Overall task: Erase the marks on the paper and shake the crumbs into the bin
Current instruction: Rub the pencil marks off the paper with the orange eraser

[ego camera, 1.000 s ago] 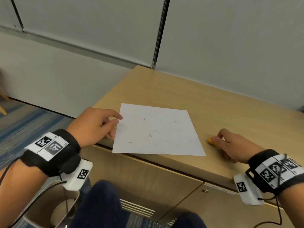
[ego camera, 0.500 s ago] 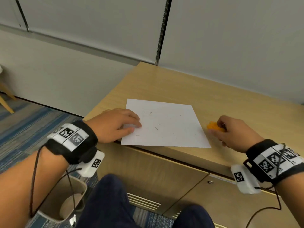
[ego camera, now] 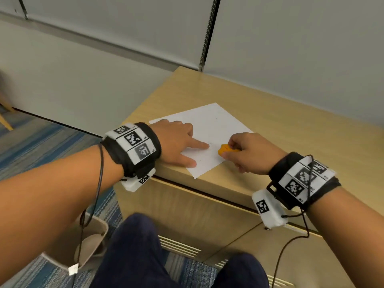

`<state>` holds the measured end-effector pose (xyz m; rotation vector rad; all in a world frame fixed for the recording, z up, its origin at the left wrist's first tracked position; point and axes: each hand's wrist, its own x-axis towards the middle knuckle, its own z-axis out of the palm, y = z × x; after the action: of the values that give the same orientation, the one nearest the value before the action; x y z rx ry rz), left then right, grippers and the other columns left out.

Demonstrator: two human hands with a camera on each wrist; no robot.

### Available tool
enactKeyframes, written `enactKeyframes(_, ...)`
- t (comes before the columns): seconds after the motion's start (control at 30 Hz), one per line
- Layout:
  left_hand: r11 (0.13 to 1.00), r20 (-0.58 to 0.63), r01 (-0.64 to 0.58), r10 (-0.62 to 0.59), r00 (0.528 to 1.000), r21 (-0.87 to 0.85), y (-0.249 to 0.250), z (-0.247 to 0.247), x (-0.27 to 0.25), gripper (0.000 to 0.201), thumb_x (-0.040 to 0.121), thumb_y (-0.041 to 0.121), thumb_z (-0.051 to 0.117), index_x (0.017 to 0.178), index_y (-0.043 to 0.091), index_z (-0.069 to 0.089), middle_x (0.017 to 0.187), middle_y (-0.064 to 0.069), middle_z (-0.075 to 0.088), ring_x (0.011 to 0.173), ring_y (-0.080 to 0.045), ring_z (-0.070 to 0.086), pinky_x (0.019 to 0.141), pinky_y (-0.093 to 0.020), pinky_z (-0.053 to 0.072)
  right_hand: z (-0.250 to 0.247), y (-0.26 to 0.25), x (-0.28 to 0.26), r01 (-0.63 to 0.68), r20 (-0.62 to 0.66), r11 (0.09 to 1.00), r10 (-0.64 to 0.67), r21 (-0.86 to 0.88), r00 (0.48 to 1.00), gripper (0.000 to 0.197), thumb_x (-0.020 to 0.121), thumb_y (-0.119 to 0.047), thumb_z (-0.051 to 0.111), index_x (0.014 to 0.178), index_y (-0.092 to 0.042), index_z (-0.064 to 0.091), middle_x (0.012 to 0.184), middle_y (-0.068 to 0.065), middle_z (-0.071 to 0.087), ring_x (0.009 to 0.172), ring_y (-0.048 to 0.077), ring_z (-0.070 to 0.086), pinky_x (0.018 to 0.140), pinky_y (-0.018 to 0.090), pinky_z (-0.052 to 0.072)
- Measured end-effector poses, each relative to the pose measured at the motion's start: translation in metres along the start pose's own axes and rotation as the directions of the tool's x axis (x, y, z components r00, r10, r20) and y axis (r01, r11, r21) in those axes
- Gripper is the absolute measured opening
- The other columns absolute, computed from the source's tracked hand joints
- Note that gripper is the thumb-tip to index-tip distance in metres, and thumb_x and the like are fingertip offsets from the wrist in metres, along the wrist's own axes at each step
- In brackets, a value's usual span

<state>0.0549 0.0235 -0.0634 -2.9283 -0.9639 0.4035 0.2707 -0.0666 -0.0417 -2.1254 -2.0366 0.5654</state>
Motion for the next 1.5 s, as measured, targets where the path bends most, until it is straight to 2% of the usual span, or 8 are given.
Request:
enactKeyframes(0.1, 0.999, 0.029, -0.038, 0.038, 0.999, -0.018, 0.003, -0.001, 0.011, 0.076, 0.082, 0.082, 0.038, 0.148, 0.059, 0.008, 0.143, -0.002, 0.028, 0.128, -0.026, 0.03, 0.104, -0.046, 0.032, 0.007, -0.01, 0.014, 0.032, 0.046, 0.991, -0.027, -0.128, 0.999, 0.027, 0.093, -0.04, 0.062, 0.09, -0.014, 0.062, 0.081, 0.002, 0.065, 0.081, 0.026, 0.064, 0.076, 0.038, 0.051)
enactKeyframes(0.2, 0.996, 0.157, -0.059, 0.068, 0.985, -0.065, 0.005, 0.005, 0.02, 0.087, 0.084, 0.081, 0.037, 0.151, 0.051, -0.009, 0.165, 0.0, -0.01, 0.15, -0.03, -0.003, 0.117, -0.06, 0.011, 0.014, -0.019, 0.022, 0.091, 0.055, 0.971, -0.08, -0.222, 0.995, 0.023, 0.092, -0.041, 0.062, 0.091, -0.019, 0.062, 0.082, 0.0, 0.064, 0.082, 0.023, 0.061, 0.068, 0.034, 0.044)
enactKeyframes(0.3, 0.996, 0.227, -0.029, 0.049, 0.973, -0.089, 0.008, 0.008, 0.022, 0.09, 0.085, 0.079, 0.035, 0.15, 0.048, -0.019, 0.161, 0.006, -0.028, 0.15, -0.027, -0.02, 0.117, -0.062, -0.001, 0.012, -0.018, 0.024, 0.138, 0.085, 0.948, -0.118, -0.286, 0.989, 0.024, 0.093, -0.042, 0.062, 0.097, -0.018, 0.066, 0.09, 0.001, 0.065, 0.086, 0.023, 0.059, 0.073, 0.034, 0.045)
enactKeyframes(0.5, 0.994, 0.256, -0.008, 0.035, 0.966, -0.107, 0.007, 0.01, 0.022, 0.092, 0.082, 0.083, 0.033, 0.147, 0.051, -0.022, 0.159, 0.01, -0.033, 0.149, -0.024, -0.024, 0.116, -0.062, -0.004, -0.016, 0.006, 0.03, 0.01, 0.034, 0.902, 0.005, -0.431, 0.999, 0.025, 0.093, -0.044, 0.059, 0.091, -0.02, 0.066, 0.085, 0.0, 0.064, 0.079, 0.02, 0.06, 0.066, 0.033, 0.046)
enactKeyframes(0.67, 0.997, 0.264, -0.008, 0.027, 0.964, -0.075, 0.008, 0.009, 0.024, 0.091, 0.084, 0.081, 0.033, 0.147, 0.047, -0.024, 0.159, 0.007, -0.033, 0.148, -0.025, -0.025, 0.116, -0.062, -0.003, 0.009, -0.019, 0.025, 0.183, 0.095, 0.927, -0.16, -0.327, 0.983, 0.017, 0.093, -0.041, 0.062, 0.094, -0.025, 0.063, 0.088, -0.003, 0.062, 0.083, 0.019, 0.056, 0.07, 0.031, 0.039)
enactKeyframes(0.83, 0.997, 0.272, 0.001, 0.021, 0.962, -0.081, 0.006, 0.011, 0.026, 0.093, 0.081, 0.084, 0.033, 0.146, 0.051, -0.025, 0.158, 0.008, -0.034, 0.148, -0.027, -0.024, 0.116, -0.063, -0.004, -0.01, -0.001, 0.028, 0.092, 0.091, 0.898, -0.058, -0.43, 0.994, 0.021, 0.092, -0.045, 0.061, 0.093, -0.024, 0.063, 0.087, -0.004, 0.061, 0.084, 0.02, 0.056, 0.069, 0.03, 0.04)
enactKeyframes(1.03, 0.998, 0.302, 0.016, 0.003, 0.953, -0.06, 0.009, 0.007, 0.028, 0.094, 0.084, 0.081, 0.035, 0.146, 0.047, -0.026, 0.158, 0.005, -0.035, 0.148, -0.029, -0.025, 0.116, -0.06, -0.005, 0.01, -0.008, 0.023, 0.197, 0.109, 0.929, -0.171, -0.314, 0.979, 0.016, 0.091, -0.043, 0.064, 0.087, -0.03, 0.057, 0.074, -0.013, 0.051, 0.078, 0.016, 0.052, 0.069, 0.031, 0.036)
enactKeyframes(1.5, 0.997, 0.316, 0.036, -0.015, 0.949, -0.062, 0.012, 0.003, 0.026, 0.095, 0.083, 0.081, 0.037, 0.147, 0.048, -0.025, 0.159, 0.005, -0.034, 0.148, -0.03, -0.024, 0.115, -0.06, -0.005, -0.011, -0.003, 0.036, 0.072, 0.046, 0.87, -0.057, -0.487, 0.997, 0.025, 0.093, -0.043, 0.056, 0.098, -0.021, 0.067, 0.094, 0.001, 0.066, 0.086, 0.023, 0.061, 0.072, 0.033, 0.048)
